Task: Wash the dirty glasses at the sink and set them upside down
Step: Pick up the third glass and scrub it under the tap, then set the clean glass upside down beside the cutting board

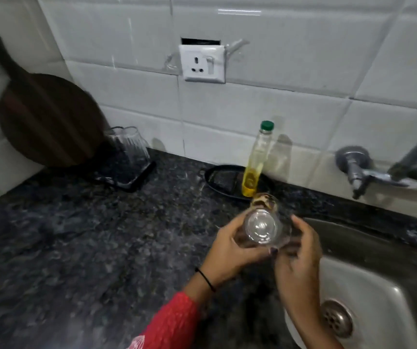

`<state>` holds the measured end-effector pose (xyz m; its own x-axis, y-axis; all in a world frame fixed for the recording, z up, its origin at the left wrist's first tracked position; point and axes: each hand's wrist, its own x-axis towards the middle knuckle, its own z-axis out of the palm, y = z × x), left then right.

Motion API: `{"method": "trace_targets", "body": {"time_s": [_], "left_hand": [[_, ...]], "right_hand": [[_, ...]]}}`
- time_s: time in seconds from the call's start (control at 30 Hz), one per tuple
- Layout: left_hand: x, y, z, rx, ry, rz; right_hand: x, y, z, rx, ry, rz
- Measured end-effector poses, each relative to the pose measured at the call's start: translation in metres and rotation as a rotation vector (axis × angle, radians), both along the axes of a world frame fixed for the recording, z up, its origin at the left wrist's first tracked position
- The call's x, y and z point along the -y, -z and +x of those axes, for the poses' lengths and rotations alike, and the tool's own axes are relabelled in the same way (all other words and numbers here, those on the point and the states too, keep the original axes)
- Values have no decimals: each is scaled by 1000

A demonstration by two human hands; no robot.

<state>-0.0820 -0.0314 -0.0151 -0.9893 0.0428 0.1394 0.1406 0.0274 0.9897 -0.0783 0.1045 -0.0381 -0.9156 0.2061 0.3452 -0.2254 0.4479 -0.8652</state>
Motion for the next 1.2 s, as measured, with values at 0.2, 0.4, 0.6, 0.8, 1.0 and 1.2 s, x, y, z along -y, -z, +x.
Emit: {"method": "trace_targets", "body": {"time_s": [0.2, 0.4, 0.6, 0.8, 1.0, 1.2], "left_hand": [[162, -49, -39, -135, -155, -75], [313, -40, -99, -131, -432, -167], [411, 3, -152, 51, -507, -209], [447, 39, -182, 105, -467, -240], [451, 60, -187, 117, -476, -190], [427, 58, -179, 122, -609, -334]], "right_hand": [[173, -33, -78, -279, -240, 118], [337, -35, -152, -130, -515, 50], [435, 8, -208, 61, -609, 100], [469, 45, -231, 217, -598, 64], [473, 68, -235, 253, -604, 40], [459, 53, -220, 252, -559, -14]]}}
